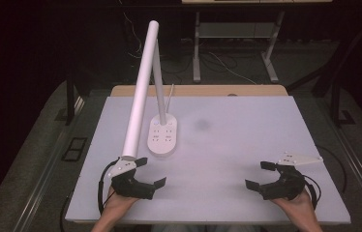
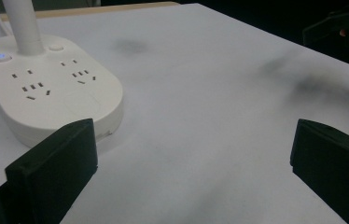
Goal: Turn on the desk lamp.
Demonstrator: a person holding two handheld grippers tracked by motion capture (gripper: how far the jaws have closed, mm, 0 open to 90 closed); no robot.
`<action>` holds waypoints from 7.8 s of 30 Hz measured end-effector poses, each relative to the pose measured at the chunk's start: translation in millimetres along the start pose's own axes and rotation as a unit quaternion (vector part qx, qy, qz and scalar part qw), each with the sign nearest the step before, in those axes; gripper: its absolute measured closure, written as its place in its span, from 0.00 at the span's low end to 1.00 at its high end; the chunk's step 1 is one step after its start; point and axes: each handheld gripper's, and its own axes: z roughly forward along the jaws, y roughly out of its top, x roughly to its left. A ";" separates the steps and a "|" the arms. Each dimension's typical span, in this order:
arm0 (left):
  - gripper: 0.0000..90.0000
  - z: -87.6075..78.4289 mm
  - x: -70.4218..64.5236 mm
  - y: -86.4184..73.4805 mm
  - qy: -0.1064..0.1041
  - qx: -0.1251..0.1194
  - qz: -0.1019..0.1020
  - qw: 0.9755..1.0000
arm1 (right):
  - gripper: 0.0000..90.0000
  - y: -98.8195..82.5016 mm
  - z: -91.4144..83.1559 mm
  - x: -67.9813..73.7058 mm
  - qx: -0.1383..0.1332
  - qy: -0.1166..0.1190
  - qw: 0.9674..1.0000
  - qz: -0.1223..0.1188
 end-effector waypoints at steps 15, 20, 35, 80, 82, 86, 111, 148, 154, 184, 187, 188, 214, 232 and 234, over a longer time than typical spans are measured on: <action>0.00 1.0 0.2 -0.6 -0.001 0.006 0.002 1.000 | 0.00 17.3 1.6 1.2 0.015 0.004 1.000 -0.003; 0.00 1.2 -0.2 -0.8 -0.001 0.007 0.000 1.000 | 0.00 24.6 2.5 0.8 0.019 0.007 1.000 -0.004; 0.00 1.4 -0.7 -1.3 -0.004 0.010 0.001 1.000 | 0.00 52.4 8.9 0.6 0.032 0.014 0.999 -0.023; 0.00 0.6 -0.3 -1.6 -0.004 0.010 0.002 1.000 | 0.01 106.7 42.7 0.8 0.060 0.021 0.997 -0.053; 0.00 0.5 -0.3 -1.6 -0.004 0.010 0.001 1.000 | 0.01 109.4 44.6 1.0 0.061 0.022 0.996 -0.056; 0.00 0.9 -0.1 -1.7 -0.004 0.010 0.001 1.000 | 0.00 115.1 48.9 1.7 0.063 0.025 0.996 -0.058; 0.00 1.7 -0.3 -1.9 -0.005 0.014 0.004 1.000 | 0.00 151.0 85.9 11.6 0.085 0.032 0.993 -0.078; 0.00 3.6 -1.1 -1.9 -0.010 0.017 0.008 1.000 | 0.01 194.3 152.1 4.2 0.100 0.007 0.992 -0.073; 0.00 3.7 -1.5 -2.0 -0.011 0.016 0.009 1.000 | 0.01 202.2 166.1 6.7 0.099 0.010 0.992 -0.077; 0.00 2.7 -0.6 -1.7 -0.009 0.012 0.013 1.000 | 0.58 207.6 230.3 -5.9 0.080 0.060 0.994 -0.044; 0.00 2.9 -1.1 -1.8 -0.009 0.012 0.011 1.000 | 0.63 205.0 236.9 -9.3 0.069 0.070 0.995 -0.032; 0.00 2.7 -1.2 -1.8 -0.009 0.012 0.011 1.000 | 0.65 204.3 238.8 -10.8 0.067 0.073 0.995 -0.027; 0.00 2.3 -0.8 -1.3 -0.008 0.008 0.011 1.000 | 1.00 183.5 278.5 -32.1 0.050 0.100 0.993 0.026; 0.00 1.7 -0.9 -1.4 -0.011 0.012 0.016 1.000 | 1.00 170.5 297.3 -30.9 0.064 0.096 0.993 0.034; 0.00 1.9 -0.6 -1.5 -0.010 0.011 0.013 1.000 | 1.00 170.0 297.9 -27.0 0.064 0.096 0.993 0.027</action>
